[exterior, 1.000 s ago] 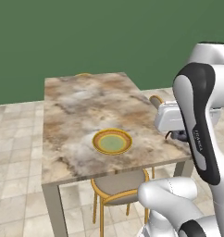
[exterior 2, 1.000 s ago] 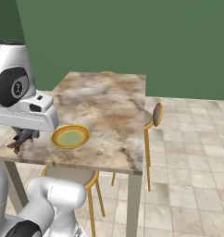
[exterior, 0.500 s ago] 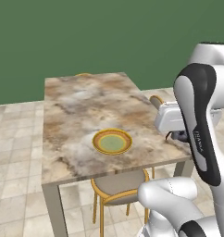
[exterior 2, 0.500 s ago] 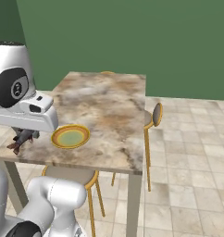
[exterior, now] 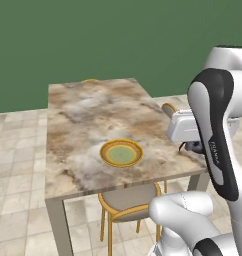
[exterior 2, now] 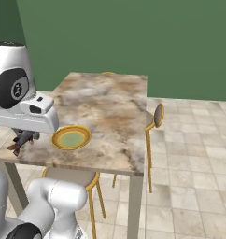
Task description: Take the fish from the fridge and place it on the digital scale on the counter by the fridge. Wait a few seconds for a reading, then move it to the plate on the dining counter.
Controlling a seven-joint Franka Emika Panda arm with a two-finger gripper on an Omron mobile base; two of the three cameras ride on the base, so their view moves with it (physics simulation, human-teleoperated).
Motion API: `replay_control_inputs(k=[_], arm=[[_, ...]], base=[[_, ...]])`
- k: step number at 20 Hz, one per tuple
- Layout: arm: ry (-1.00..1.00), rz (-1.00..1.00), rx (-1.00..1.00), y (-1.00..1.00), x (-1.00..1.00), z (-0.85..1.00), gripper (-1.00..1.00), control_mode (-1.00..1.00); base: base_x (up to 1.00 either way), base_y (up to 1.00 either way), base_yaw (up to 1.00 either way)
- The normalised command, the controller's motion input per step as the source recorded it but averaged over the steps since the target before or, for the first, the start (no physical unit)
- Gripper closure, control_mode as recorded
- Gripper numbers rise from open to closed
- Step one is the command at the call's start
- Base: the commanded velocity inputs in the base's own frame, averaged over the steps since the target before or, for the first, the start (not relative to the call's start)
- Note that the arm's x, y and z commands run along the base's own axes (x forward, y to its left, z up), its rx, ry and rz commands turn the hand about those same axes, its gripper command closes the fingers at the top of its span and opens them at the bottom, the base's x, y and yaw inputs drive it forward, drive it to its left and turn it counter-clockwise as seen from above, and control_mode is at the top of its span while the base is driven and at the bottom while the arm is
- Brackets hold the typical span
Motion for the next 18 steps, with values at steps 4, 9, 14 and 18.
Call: replay_control_inputs(k=[4, 9, 14, 18], arm=[[0.00, 0.00, 0.00, 0.00, 0.00, 0.00, 1.00, 1.00], [0.09, 0.00, 0.00, 0.08, 0.69, 0.00, 1.00, -1.00], [0.14, 0.00, 0.00, 0.15, 1.00, -0.05, 1.00, -1.00], [0.10, 0.00, 0.00, 0.20, 1.00, -0.21, 1.00, -1.00]], base=[[0.12, 0.00, 0.00], [0.00, 0.00, 0.00], [0.00, 0.00, 0.00], [0.00, 0.00, 0.00]])
